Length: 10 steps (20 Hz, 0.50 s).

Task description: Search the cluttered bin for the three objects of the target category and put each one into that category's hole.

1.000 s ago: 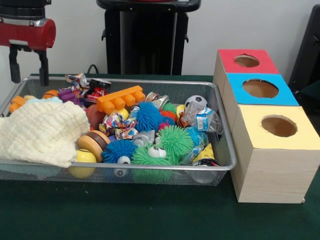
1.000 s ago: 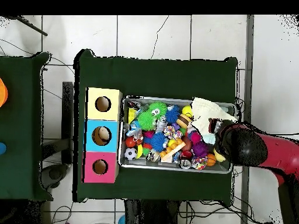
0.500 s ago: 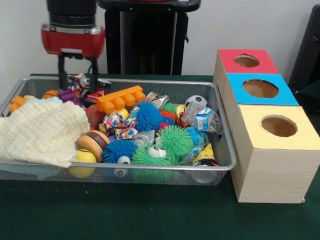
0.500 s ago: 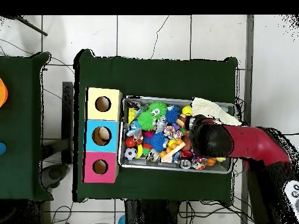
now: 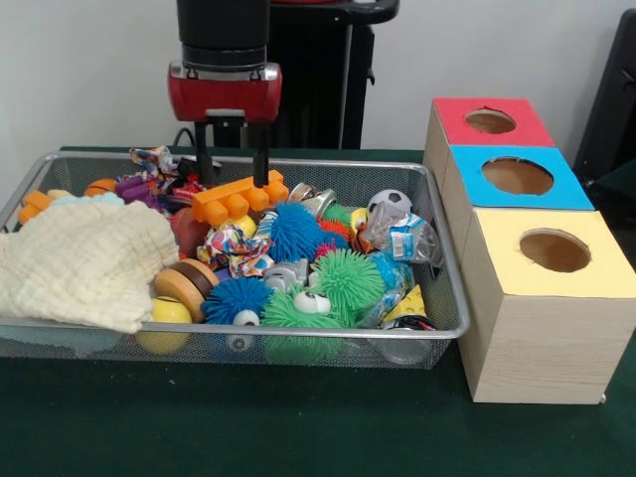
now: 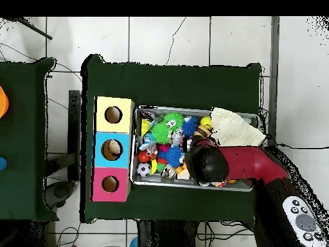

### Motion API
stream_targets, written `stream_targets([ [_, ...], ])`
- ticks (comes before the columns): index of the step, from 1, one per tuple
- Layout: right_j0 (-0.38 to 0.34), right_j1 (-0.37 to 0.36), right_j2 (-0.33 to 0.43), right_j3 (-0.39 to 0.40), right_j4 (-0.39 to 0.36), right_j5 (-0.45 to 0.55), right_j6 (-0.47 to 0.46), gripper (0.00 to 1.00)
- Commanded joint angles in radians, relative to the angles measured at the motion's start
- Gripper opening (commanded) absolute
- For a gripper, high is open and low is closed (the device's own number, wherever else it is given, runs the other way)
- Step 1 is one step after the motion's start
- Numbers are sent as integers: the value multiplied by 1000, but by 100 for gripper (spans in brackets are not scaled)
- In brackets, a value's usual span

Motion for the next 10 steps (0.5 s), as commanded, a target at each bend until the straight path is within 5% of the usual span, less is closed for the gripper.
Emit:
stream_targets([
  [1,0,95,-136,126,-37,-229,219,100],
  [10,92,163,-282,123,-4,-454,209,100],
])
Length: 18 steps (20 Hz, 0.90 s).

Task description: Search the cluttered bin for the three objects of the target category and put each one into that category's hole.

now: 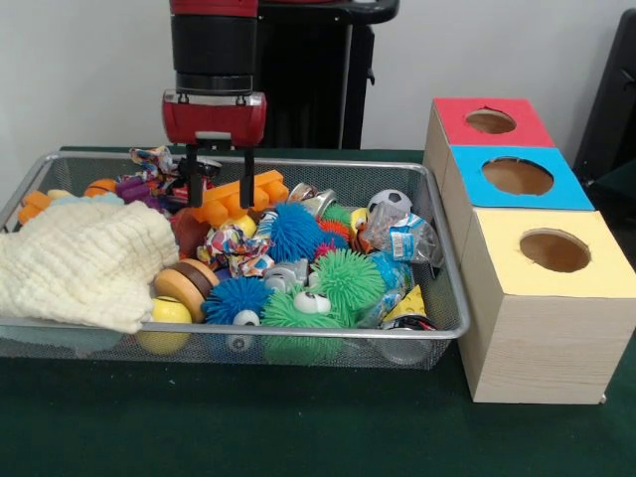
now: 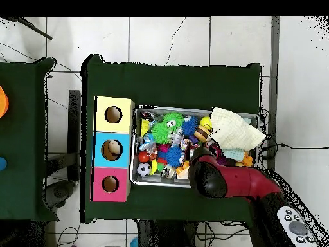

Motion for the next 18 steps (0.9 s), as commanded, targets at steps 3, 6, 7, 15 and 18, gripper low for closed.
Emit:
stream_targets([
  [3,93,102,-164,40,19,-157,201,100],
  [6,136,110,-210,31,45,-178,207,100],
  [7,147,110,-223,30,54,-181,210,100],
  [15,162,111,-235,35,88,-192,208,100],
  [18,157,123,-235,33,91,-211,205,100],
])
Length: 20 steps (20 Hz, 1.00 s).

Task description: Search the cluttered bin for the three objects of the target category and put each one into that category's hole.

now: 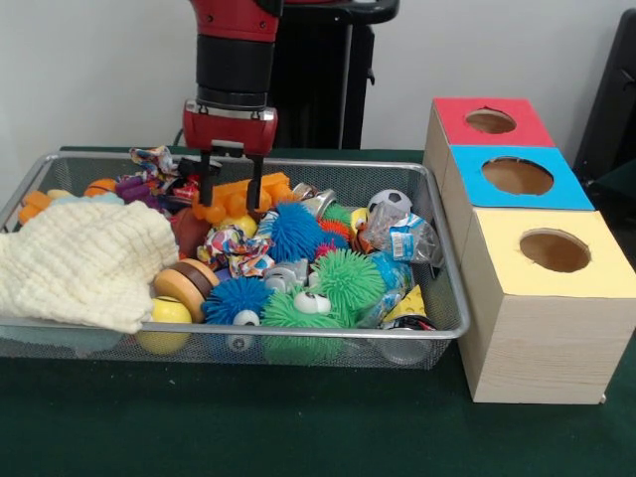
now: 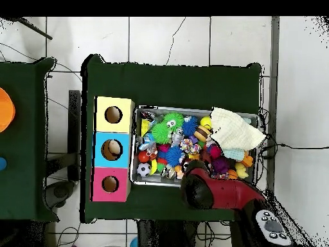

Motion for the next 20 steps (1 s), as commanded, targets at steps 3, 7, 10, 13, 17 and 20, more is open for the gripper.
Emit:
stream_targets([
  [3,-9,60,-12,-9,51,-78,190,100],
  [7,-6,91,-18,-49,62,-39,168,100],
  [10,3,119,-30,-75,72,-37,163,100],
  [13,10,129,-41,-81,83,-46,163,100],
  [17,30,158,-70,-101,99,-77,168,100],
  [20,38,177,-83,-116,111,-95,171,100],
])
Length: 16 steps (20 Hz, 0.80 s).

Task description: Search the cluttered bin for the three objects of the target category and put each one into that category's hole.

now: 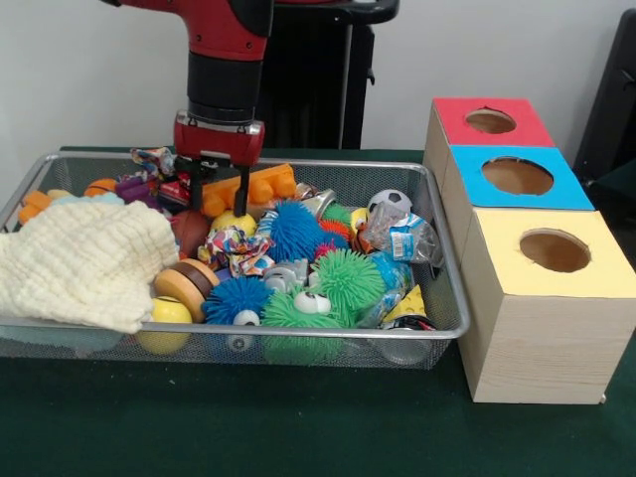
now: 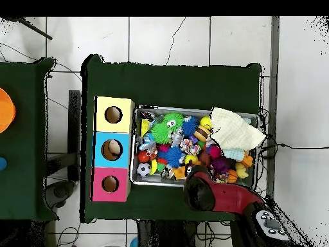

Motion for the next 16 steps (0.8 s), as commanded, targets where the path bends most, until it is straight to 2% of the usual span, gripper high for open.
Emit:
stream_targets([
  [1,28,99,-17,-107,60,-70,171,100],
  [12,37,113,-28,-120,98,-70,154,100],
  [16,23,95,-10,-104,99,-53,148,100],
])
